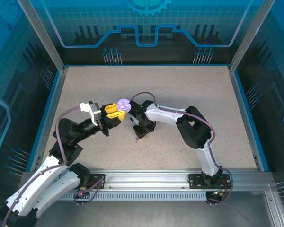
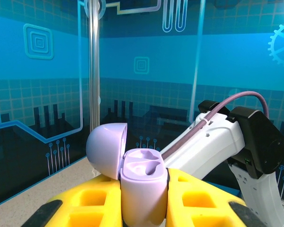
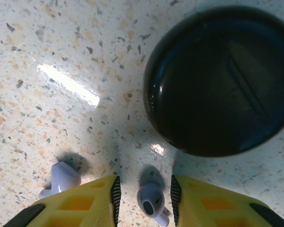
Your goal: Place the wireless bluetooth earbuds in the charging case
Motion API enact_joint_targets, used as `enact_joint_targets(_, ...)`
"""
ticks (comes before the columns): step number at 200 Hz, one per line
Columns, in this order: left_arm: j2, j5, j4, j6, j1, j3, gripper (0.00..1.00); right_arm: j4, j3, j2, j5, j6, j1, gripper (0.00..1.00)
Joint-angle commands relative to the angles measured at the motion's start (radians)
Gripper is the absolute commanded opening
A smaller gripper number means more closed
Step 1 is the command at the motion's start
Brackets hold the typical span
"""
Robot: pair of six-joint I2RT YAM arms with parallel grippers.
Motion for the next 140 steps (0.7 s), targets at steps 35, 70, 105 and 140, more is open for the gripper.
enact_joint_targets(35, -0.012, -0.02, 0.001, 0.024, -0.004, 0.01, 0.0, -0.061, 0.023, 0.033, -0.008, -0.012, -0.007, 0.33)
enact_joint_targets(70, -0.012, -0.02, 0.0, 0.022, -0.004, 0.009, 0.0, -0.073, 0.022, 0.041, -0.021, -0.011, -0.008, 0.3)
enact_joint_targets(105, -0.012, -0.021, -0.002, 0.018, -0.003, 0.009, 0.0, -0.086, 0.014, 0.038, -0.024, -0.009, -0.007, 0.25)
enact_joint_targets(140, -0.012, -0.025, -0.005, 0.017, -0.004, 0.009, 0.0, -0.066, -0.005, -0.005, -0.031, 0.001, -0.01, 0.22)
